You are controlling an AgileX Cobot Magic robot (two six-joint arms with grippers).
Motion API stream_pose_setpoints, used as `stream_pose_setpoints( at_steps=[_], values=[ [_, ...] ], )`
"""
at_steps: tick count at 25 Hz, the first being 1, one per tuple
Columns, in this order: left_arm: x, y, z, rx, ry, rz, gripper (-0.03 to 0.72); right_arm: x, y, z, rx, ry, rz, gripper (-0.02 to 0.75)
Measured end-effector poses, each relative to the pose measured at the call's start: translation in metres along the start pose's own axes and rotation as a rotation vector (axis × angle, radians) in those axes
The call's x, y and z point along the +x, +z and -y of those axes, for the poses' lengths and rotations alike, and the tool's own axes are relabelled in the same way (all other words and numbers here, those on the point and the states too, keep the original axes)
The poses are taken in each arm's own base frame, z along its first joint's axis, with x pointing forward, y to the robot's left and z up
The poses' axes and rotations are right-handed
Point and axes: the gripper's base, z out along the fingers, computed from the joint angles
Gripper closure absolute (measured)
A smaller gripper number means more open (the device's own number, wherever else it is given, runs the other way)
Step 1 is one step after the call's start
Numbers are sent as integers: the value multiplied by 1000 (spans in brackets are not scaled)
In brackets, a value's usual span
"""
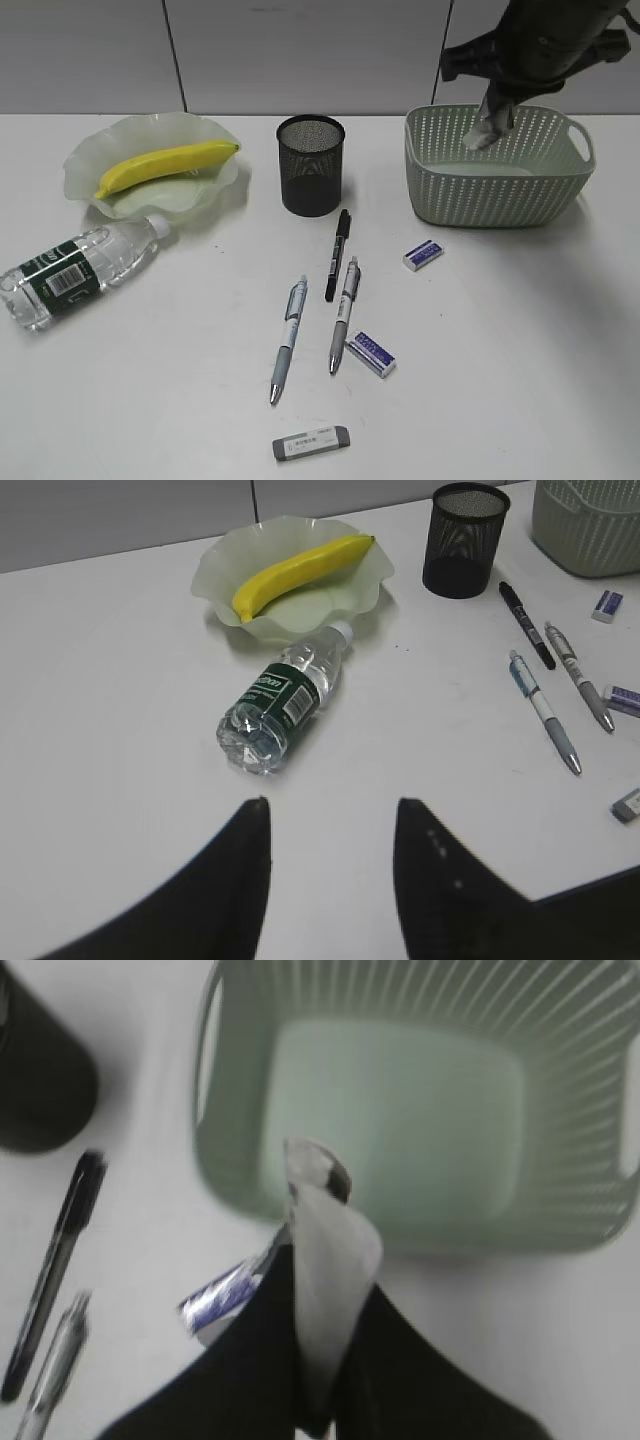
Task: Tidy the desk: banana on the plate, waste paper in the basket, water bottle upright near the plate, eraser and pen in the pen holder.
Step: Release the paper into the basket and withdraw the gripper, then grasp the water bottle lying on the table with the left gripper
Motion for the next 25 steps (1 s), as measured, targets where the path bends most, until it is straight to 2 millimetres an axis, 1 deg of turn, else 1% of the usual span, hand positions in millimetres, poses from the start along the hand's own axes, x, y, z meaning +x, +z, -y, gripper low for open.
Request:
stream_pose_setpoints(
  at_steps=[2,4,5,7,8,9,10,11,13,14,16,18,20,22,24,25],
  values=[
    [0,0,0,0,0,0,378,-8,11,13,14,11,55,682],
    [0,0,0,0,0,0,378,-10,27,24,26,29,63,677],
    [0,0,0,0,0,0,378,-10,37,28,24,41,66,661],
    [0,0,0,0,0,0,378,-9,52,33,21,64,61,556],
    [0,0,0,0,0,0,378,-7,59,34,19,69,55,488],
    [0,0,0,0,0,0,378,-7,62,34,13,77,51,382],
    [0,0,0,0,0,0,378,-7,64,33,4,86,55,295],
    [0,0,0,0,0,0,378,-7,63,32,-3,94,57,231],
    [0,0,0,0,0,0,378,-9,61,32,-2,105,49,134],
    [0,0,0,0,0,0,378,-11,58,32,6,110,33,121],
    [0,0,0,0,0,0,378,-12,50,34,46,98,-41,127],
    [0,0,0,0,0,0,378,-12,38,35,64,71,-127,171],
    [0,0,0,1,0,0,378,-6,22,35,59,45,-232,235],
    [0,0,0,0,0,0,378,1,0,34,45,14,-299,313],
    [0,0,0,0,0,0,378,9,-27,33,34,-12,-320,386],
    [0,0,0,0,0,1,378,15,-44,33,25,-26,-310,414]
  ],
)
